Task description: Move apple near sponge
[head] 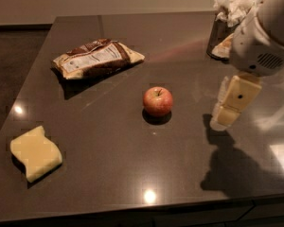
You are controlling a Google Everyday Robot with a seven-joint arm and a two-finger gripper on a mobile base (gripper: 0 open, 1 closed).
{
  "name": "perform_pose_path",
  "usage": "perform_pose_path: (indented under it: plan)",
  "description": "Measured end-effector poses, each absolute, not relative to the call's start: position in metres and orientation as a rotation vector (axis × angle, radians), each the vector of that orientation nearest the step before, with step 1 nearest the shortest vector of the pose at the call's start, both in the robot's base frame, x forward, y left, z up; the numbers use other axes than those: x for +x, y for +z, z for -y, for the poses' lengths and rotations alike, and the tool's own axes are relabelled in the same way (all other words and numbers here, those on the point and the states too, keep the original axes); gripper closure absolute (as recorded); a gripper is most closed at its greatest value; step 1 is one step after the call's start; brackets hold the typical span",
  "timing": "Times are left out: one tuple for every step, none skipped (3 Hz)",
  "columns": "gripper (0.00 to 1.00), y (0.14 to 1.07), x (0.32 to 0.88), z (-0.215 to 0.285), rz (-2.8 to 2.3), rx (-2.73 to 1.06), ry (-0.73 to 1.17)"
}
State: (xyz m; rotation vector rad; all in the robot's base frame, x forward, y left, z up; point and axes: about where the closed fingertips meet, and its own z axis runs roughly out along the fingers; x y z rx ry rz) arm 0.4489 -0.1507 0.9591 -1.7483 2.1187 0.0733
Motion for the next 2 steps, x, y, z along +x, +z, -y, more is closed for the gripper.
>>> perform_pose_path:
  plan:
    - [0.0, 0.939, 0.468, 0.108, -2.047, -1.744, 0.131]
    - [0.0, 0.915, 0.493, 0.083, -2.035, -1.714, 0.172]
